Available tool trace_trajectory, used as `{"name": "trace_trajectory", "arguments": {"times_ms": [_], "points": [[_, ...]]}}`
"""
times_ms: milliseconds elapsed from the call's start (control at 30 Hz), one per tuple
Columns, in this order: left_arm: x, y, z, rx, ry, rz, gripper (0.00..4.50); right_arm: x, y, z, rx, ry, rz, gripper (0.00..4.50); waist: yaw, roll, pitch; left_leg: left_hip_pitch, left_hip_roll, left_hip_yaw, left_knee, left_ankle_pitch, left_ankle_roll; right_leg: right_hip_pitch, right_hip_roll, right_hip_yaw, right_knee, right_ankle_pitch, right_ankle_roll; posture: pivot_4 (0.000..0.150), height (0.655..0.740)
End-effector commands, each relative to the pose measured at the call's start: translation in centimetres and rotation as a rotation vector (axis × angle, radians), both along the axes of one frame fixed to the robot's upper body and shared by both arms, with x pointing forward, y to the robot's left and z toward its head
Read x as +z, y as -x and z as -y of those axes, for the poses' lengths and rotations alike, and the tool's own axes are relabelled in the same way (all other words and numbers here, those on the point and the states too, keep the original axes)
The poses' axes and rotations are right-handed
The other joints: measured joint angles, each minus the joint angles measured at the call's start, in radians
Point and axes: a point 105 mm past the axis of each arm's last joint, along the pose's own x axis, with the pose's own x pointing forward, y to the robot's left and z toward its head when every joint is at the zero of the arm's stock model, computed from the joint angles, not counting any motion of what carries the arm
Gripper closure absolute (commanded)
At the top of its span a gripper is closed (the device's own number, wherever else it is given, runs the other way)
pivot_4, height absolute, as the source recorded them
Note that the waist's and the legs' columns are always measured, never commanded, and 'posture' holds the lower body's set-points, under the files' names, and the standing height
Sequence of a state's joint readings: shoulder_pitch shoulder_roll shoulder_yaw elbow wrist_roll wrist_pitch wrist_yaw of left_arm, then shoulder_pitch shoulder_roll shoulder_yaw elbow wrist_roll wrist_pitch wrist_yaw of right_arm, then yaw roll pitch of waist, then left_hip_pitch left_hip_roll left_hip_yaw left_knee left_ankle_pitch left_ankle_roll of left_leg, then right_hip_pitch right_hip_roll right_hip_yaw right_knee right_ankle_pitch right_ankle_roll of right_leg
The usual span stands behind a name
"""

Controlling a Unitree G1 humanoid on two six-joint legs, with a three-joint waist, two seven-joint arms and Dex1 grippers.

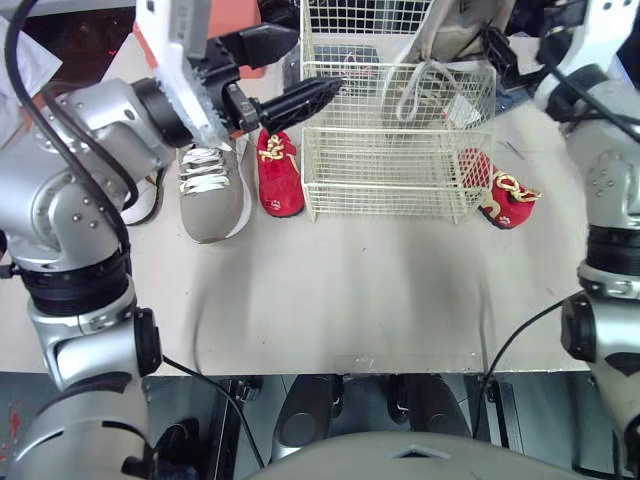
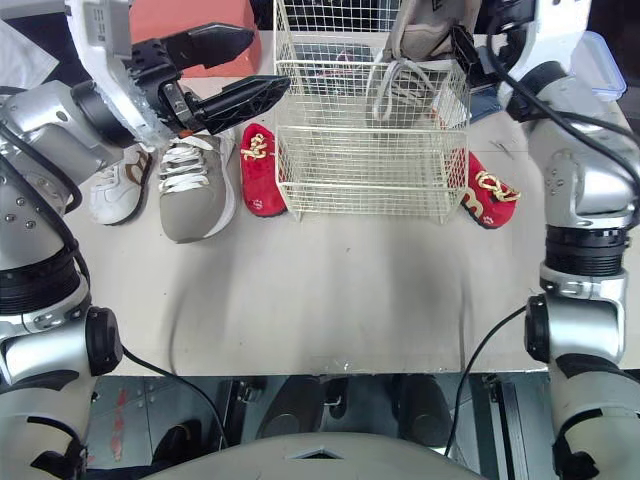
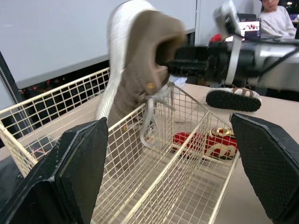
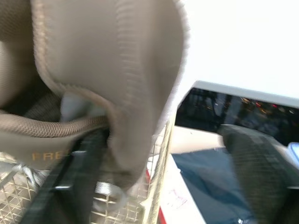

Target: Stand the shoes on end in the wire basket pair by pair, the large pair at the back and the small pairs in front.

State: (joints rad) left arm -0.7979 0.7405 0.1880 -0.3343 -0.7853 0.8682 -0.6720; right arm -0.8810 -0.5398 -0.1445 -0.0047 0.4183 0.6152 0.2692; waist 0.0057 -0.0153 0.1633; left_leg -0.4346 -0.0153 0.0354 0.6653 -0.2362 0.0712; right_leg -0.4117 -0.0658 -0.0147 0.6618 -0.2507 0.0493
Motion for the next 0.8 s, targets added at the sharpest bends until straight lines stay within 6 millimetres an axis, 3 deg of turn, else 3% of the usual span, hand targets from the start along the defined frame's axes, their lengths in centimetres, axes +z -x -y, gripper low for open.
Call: {"name": "trace_trajectory", "arguments": {"times_ms": [33, 200, 333, 433, 600, 700, 800], "points": [[0.6, 0.4, -0.8, 0.019, 0.003, 0.029, 0.00, 1.7, 2.4, -0.9, 0.146, 0.019, 0.014, 0.03, -0.003, 0.000, 0.000, 0.000, 0.000, 0.000, 0.000, 0.000, 0.000, 0.000, 0.000, 0.000, 0.000, 0.000, 0.000, 0.150, 0.7400], [0.6, 0.4, -1.4, 0.024, 0.035, 0.019, 0.00, 1.3, 4.0, 0.1, 0.205, 0.059, -0.037, 0.03, -0.009, 0.000, 0.000, 0.000, 0.000, 0.000, 0.000, 0.000, 0.000, 0.000, -0.002, 0.000, 0.000, 0.000, 0.000, 0.150, 0.7400], [0.9, -0.3, -3.6, 0.106, 0.058, 0.026, 0.00, 1.3, 6.8, -1.8, 0.428, 0.121, -0.028, 0.03, -0.012, 0.000, 0.000, 0.000, 0.000, 0.000, 0.000, 0.000, 0.000, 0.000, -0.004, 0.000, 0.000, 0.000, 0.000, 0.150, 0.7400], [0.2, -1.6, -6.6, 0.239, 0.082, -0.001, 0.00, 0.8, 9.3, -3.7, 0.624, 0.108, -0.039, 0.03, -0.020, 0.000, 0.000, 0.001, 0.001, 0.000, -0.001, 0.000, 0.000, 0.000, -0.003, 0.000, 0.000, 0.000, 0.000, 0.150, 0.7400], [-2.3, -3.0, -14.2, 0.525, 0.194, -0.100, 0.00, -1.2, 12.8, -6.1, 0.858, 0.129, -0.056, 0.03, -0.021, 0.000, 0.000, 0.002, 0.001, 0.000, -0.001, 0.000, 0.000, 0.000, -0.004, 0.001, 0.000, 0.000, 0.000, 0.150, 0.7400], [-3.8, -2.4, -16.9, 0.592, 0.199, -0.161, 0.00, -1.2, 13.4, -6.4, 0.897, 0.111, -0.048, 0.03, -0.018, 0.000, 0.000, 0.001, 0.001, 0.000, -0.001, 0.000, 0.000, 0.000, -0.004, 0.001, 0.000, 0.000, 0.000, 0.150, 0.7400], [-6.8, -1.7, -20.7, 0.685, 0.191, -0.295, 0.00, -1.7, 13.6, -6.4, 0.913, 0.132, -0.070, 0.03, -0.014, -0.001, 0.000, 0.001, 0.001, -0.001, -0.001, 0.000, 0.000, 0.000, -0.005, 0.000, 0.000, 0.000, 0.000, 0.150, 0.7400]]}}
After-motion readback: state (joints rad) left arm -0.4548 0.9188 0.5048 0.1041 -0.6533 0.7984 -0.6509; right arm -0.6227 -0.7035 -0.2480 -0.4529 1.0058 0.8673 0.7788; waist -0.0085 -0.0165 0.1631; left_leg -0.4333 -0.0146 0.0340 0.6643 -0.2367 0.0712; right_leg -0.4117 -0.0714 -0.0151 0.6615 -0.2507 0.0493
